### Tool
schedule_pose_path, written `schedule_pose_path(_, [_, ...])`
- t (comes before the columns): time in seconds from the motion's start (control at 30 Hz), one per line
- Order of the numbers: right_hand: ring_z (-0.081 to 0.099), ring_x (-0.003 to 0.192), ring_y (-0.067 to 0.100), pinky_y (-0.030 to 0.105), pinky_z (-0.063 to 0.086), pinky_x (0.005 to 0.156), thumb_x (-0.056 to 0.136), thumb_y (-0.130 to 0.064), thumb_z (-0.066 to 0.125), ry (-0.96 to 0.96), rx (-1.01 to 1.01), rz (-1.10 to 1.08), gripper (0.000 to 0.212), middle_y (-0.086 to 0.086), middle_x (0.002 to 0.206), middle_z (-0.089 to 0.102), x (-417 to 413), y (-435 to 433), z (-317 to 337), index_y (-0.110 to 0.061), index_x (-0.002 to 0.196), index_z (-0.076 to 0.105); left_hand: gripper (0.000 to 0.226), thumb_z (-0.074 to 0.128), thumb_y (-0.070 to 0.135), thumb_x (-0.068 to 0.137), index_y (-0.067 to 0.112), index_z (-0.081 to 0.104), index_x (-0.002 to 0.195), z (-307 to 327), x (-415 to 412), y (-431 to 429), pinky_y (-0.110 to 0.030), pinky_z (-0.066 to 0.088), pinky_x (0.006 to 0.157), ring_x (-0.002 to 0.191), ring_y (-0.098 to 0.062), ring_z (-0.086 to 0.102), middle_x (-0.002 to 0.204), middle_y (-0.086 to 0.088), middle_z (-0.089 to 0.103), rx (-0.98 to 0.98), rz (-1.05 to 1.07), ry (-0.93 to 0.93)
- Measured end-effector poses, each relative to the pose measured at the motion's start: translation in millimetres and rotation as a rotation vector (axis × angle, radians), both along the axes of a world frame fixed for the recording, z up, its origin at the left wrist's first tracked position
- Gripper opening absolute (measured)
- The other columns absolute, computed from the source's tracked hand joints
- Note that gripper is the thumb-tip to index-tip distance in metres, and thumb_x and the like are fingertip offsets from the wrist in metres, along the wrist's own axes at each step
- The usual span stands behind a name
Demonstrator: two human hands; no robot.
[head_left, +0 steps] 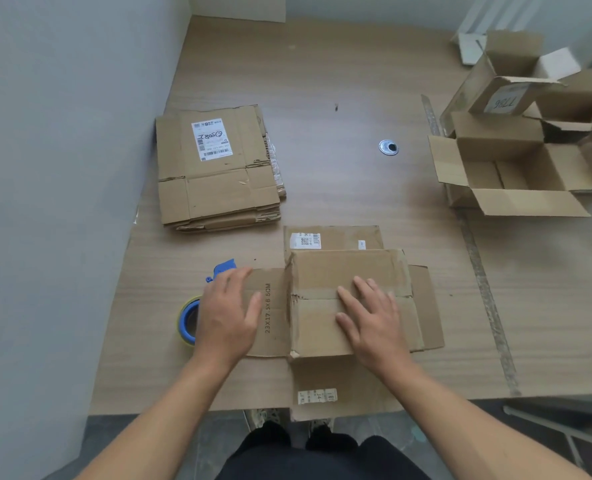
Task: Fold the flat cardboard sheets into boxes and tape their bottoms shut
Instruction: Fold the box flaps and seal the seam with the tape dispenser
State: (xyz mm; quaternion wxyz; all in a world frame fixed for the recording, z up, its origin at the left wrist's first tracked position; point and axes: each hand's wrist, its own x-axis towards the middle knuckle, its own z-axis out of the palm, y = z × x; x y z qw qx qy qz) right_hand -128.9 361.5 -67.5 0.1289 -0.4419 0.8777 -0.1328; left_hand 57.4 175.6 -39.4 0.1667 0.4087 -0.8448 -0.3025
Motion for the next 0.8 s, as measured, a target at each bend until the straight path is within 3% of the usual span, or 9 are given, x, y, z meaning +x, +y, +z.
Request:
schedule_pose_path(0.07, [0.013, 0.147, 0.016, 0.042, 0.005, 0.119, 0.095, -0.060, 0.025, 0.004, -0.025, -0.003, 0.060, -0.002, 0.159, 0.031, -1, 1, -2, -0.034, 0.144, 0.047, 0.057, 0.052, 0.045, 0.092, 0.016, 0.047, 0.141, -2, 15, -10, -0.035, 0.038, 0.092, 0.109, -0.027, 0.048, 0.121, -0.006, 0.055, -0.060, 0.102, -0.225])
schedule_pose_path(0.17, [0.018, 0.147, 0.019, 0.047, 0.012, 0.119, 0.095, -0.058, 0.029, 0.018, -0.048, -0.010, 0.058, 0.000, 0.157, 0.035, -2, 2, -6, -0.032, 0.142, 0.050, 0.081, 0.050, 0.055, 0.095, 0.025, 0.007, 0.157, -9, 28, -10, -0.039, 0.045, 0.087, 0.108, -0.025, 0.054, 0.123, -0.005, 0.056, 0.027, 0.061, -0.585])
schedule_pose_path(0.27, [0.025, 0.144, 0.022, 0.054, 0.022, 0.116, 0.095, -0.056, 0.033, 0.057, -0.084, -0.013, 0.056, 0.004, 0.153, 0.041, -1, 2, -8, -0.029, 0.139, 0.055, 0.086, 0.048, 0.043, 0.099, 0.028, -0.015, 0.156, -18, 31, -5, -0.033, 0.046, 0.069, 0.080, -0.020, 0.054, 0.104, -0.002, 0.057, 0.050, 0.028, -0.521])
schedule_pose_path(0.33, [0.028, 0.142, 0.023, 0.056, 0.027, 0.114, 0.095, -0.056, 0.034, 0.077, -0.097, -0.011, 0.055, 0.005, 0.151, 0.044, -2, 2, -9, -0.029, 0.137, 0.057, 0.082, 0.049, 0.030, 0.100, 0.028, -0.008, 0.158, -13, 28, -9, -0.034, 0.044, 0.065, 0.078, -0.019, 0.051, 0.096, 0.000, 0.054, 0.122, 0.071, -0.400])
schedule_pose_path(0.4, [0.028, 0.143, 0.023, 0.052, 0.024, 0.116, 0.093, -0.059, 0.033, 0.044, -0.085, -0.018, 0.058, 0.003, 0.152, 0.042, -3, 2, -9, -0.030, 0.138, 0.056, 0.077, 0.050, 0.024, 0.098, 0.029, 0.005, 0.159, -4, 25, -18, -0.036, 0.044, 0.072, 0.084, -0.025, 0.053, 0.099, -0.002, 0.058, 0.200, 0.102, -0.295])
schedule_pose_path(0.5, [0.027, 0.145, 0.020, 0.044, 0.018, 0.119, 0.088, -0.065, 0.034, -0.049, -0.091, -0.049, 0.064, -0.005, 0.153, 0.039, -5, 0, -3, -0.032, 0.138, 0.055, 0.074, 0.056, 0.023, 0.093, 0.035, 0.018, 0.155, 24, 20, -27, -0.037, 0.045, 0.077, 0.088, -0.029, 0.057, 0.111, -0.002, 0.060, 0.199, -0.068, -0.178])
schedule_pose_path(0.6, [0.031, 0.143, 0.014, 0.043, 0.023, 0.118, 0.087, -0.063, 0.040, -0.197, -0.163, -0.106, 0.056, -0.022, 0.145, 0.039, -10, -1, 10, -0.041, 0.137, 0.050, 0.071, 0.059, 0.025, 0.091, 0.040, 0.025, 0.151, 49, 4, -26, -0.034, 0.039, 0.071, 0.077, -0.021, 0.049, 0.114, 0.010, 0.057, 0.075, -0.362, -0.196])
schedule_pose_path(0.67, [0.038, 0.137, 0.004, 0.041, 0.030, 0.116, 0.094, -0.048, 0.050, -0.412, -0.248, -0.165, 0.042, -0.030, 0.138, 0.041, -14, -1, 21, -0.054, 0.135, 0.040, 0.071, 0.060, 0.022, 0.090, 0.044, 0.026, 0.149, 53, -10, -22, -0.031, 0.033, 0.066, 0.072, -0.019, 0.044, 0.104, 0.013, 0.056, -0.025, -0.548, -0.203])
schedule_pose_path(0.8, [0.041, 0.133, -0.006, 0.037, 0.035, 0.115, 0.100, -0.026, 0.054, -0.627, -0.324, -0.199, 0.055, -0.027, 0.135, 0.047, -19, 4, 37, -0.065, 0.133, 0.033, 0.082, 0.077, 0.014, 0.071, 0.033, 0.036, 0.140, 32, -29, -22, -0.024, 0.030, 0.053, 0.060, -0.018, 0.053, 0.085, 0.005, 0.064, -0.343, -0.882, -0.147])
